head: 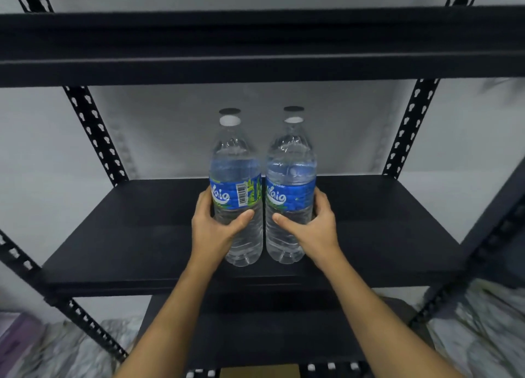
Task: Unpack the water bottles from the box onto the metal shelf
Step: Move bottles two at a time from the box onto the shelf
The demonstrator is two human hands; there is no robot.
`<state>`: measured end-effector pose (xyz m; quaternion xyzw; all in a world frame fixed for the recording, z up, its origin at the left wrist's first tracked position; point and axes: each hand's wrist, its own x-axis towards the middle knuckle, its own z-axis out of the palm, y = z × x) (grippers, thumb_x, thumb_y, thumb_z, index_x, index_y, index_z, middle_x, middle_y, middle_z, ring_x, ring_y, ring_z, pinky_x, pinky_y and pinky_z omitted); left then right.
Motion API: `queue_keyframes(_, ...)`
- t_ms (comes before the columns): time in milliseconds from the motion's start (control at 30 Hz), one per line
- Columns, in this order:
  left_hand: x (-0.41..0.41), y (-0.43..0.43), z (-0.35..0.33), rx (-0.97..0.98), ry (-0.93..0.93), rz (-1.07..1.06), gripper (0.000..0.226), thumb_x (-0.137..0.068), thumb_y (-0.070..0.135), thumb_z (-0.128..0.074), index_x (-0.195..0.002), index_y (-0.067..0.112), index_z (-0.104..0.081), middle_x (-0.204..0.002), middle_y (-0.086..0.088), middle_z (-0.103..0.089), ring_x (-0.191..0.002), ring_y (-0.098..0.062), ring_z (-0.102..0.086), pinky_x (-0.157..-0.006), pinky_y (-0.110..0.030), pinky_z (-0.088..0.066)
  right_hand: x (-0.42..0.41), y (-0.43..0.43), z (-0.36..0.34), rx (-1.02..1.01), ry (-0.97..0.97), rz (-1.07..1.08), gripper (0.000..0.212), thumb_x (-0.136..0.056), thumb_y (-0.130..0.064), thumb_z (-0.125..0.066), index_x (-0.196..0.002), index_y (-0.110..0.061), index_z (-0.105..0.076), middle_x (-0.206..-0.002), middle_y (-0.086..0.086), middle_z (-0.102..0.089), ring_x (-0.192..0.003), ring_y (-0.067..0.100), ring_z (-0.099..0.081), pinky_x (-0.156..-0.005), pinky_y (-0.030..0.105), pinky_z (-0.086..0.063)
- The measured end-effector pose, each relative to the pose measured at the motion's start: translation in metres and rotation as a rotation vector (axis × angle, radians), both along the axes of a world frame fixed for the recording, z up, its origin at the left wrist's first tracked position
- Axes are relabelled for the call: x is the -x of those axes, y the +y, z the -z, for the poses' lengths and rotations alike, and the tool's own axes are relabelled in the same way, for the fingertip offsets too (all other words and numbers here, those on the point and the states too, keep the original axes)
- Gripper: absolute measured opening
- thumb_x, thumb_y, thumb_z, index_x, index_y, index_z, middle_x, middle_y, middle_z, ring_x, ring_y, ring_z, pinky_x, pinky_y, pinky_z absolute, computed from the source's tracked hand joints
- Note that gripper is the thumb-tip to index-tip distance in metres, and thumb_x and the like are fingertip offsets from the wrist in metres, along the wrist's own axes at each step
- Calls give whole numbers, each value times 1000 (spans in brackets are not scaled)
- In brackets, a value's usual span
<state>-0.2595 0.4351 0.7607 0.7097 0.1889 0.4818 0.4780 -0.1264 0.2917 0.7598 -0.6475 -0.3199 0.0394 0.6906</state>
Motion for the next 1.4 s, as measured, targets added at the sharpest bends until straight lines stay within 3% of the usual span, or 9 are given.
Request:
queue_keyframes(100, 3, -3, 6, 62, 2, 71, 84, -63, 42, -84, -135, 15, -49, -124, 1, -65, -111, -10, -66, -90, -22, -54, -1, -2, 3, 6, 10, -36, 88, -55, -30, -93, -128, -38, -45, -130, -7, -53, -115, 5, -60, -97, 33, -53)
queue_keyframes(233, 8, -10, 27, 167, 45, 124, 88, -63, 47, -82, -137, 16, -46, -123, 6, -67, -111, -5, -66, -91, -20, -54, -1, -6, 27, 56, 62, -75, 99, -51, -42, -93, -135, -37, -42, -134, -1, -55, -120, 12, -59, -99, 39, -51)
queue_keyframes(500, 21, 4, 52, 304, 112, 261, 76, -60, 34, -87, -127, 13, -58, -120, -8, -71, -113, -23, -67, -100, -43, -51, -2, -9, 60, 114, 157, -79, 90, -53, -29, -95, -130, -21, -49, -120, 0, -66, -108, 14, -67, -94, 42, -55)
queue_keyframes(700, 19, 6, 57, 271, 133, 254, 71, -62, 31, -84, -126, 15, -58, -120, -6, -71, -113, -23, -67, -99, -40, -52, -2, -10, 59, 112, 151, -62, 92, -49, -34, -96, -127, -30, -47, -123, -8, -62, -112, 9, -63, -90, 28, -55)
queue_keyframes(933, 18, 9, 61, 258, 141, 255, 74, -63, 30, -86, -129, 14, -56, -121, -5, -71, -114, -23, -67, -99, -40, -51, -5, -14, 56, 87, 155, -124, 79, -60, -18, -87, -130, -17, -49, -118, 0, -66, -103, 5, -66, -81, 16, -51)
queue_keyframes(1033, 18, 10, 61, 257, 137, 255, 76, -62, 31, -86, -129, 13, -56, -120, -5, -71, -114, -23, -67, -98, -39, -52, -2, -15, 54, 125, 103, -142, 91, -64, -31, -86, -140, -21, -39, -132, -1, -58, -116, 6, -60, -94, 23, -50)
queue_keyframes(1133, 18, 10, 61, 255, 127, 271, 79, -62, 31, -86, -131, 12, -54, -122, -6, -70, -115, -21, -66, -95, -31, -53, 8, -14, 54, 153, 22, -44, 111, -56, -55, -85, -144, -22, -27, -137, -8, -42, -120, 1, -51, -93, 15, -47)
queue_keyframes(1233, 18, 9, 60, 255, 116, 279, 76, -62, 30, -85, -130, 14, -55, -122, -6, -70, -114, -21, -67, -93, -28, -54, 14, -10, 56, 172, -19, 71, 116, -45, -61, -87, -138, -28, -27, -133, -7, -40, -119, 5, -50, -95, 24, -48)
queue_keyframes(1400, 18, 11, 61, 245, 115, 287, 78, -63, 31, -85, -132, 14, -54, -125, -8, -68, -116, -23, -65, -97, -37, -52, 14, -3, 59, 232, -11, 109, 112, -39, -62, -89, -129, -39, -27, -133, -9, -43, -121, 9, -51, -99, 38, -50)
